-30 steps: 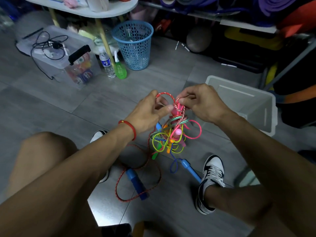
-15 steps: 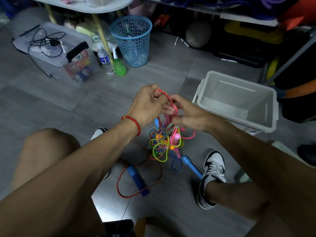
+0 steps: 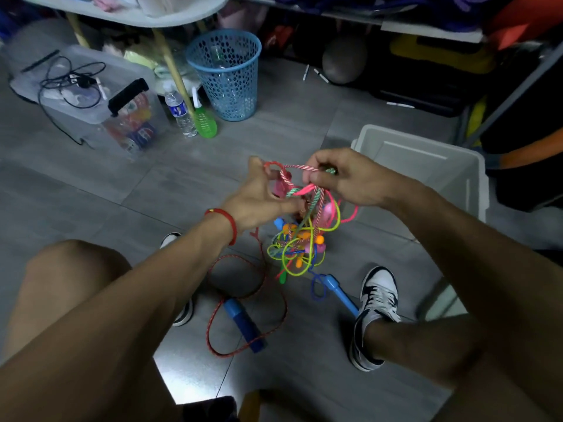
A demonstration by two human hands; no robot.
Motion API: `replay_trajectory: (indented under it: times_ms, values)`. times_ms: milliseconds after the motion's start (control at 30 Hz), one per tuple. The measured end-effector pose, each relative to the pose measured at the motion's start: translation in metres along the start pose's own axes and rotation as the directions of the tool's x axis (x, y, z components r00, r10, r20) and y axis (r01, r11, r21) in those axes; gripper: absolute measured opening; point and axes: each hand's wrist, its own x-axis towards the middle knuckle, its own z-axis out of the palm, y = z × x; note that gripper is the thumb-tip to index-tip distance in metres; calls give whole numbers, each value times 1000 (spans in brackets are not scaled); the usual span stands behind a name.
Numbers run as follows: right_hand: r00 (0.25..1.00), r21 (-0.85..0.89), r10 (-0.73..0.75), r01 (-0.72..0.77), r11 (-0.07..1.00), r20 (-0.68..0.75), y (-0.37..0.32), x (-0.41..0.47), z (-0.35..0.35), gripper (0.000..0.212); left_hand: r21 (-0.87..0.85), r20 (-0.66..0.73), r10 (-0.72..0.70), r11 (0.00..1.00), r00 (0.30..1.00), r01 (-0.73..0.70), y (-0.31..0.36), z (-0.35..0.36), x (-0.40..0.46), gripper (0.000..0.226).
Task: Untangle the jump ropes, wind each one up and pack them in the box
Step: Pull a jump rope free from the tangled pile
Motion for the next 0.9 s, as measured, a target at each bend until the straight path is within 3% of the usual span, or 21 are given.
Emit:
replay_trajectory:
  times_ms: [100, 233, 333, 433, 600, 667, 733, 833, 900]
  values:
    - [998, 119, 3, -10, 993, 56, -8, -3, 1, 10, 47, -8, 97, 994, 995, -97, -12, 14, 6, 67]
    - [994, 93, 74, -82, 992, 80, 4, -6, 0, 15, 101, -98, 144, 986, 985, -134, -16, 11, 14, 52]
    - [981, -161, 171, -155, 975, 90, 18, -10, -12, 20, 311, -171, 237, 934, 956, -176, -9, 5, 15, 46]
    - [984, -497, 174, -141, 856, 21, 27, -14, -19, 9, 466, -150, 367, 845, 918, -261, -3, 0, 13, 37]
    - [939, -686, 272, -340, 644, -210, 34, -12, -41, 20, 520, -142, 457, 789, 878, -327, 6, -21, 15, 26]
    - [936, -725, 248, -352, 592, -252, 37, -11, -47, 20, 462, -129, 408, 831, 904, -309, 10, -23, 16, 29]
    - [940, -741, 234, -341, 579, -249, 39, -11, -43, 35, 346, -118, 349, 892, 930, -290, 9, -20, 18, 35]
    - [945, -623, 300, -312, 717, -128, 35, -11, -20, 80, 148, -130, 245, 963, 961, -225, 7, -14, 19, 37]
    - [963, -565, 246, -265, 782, -111, 30, -7, -2, 85, 48, -155, 177, 984, 972, -171, 5, -11, 22, 36]
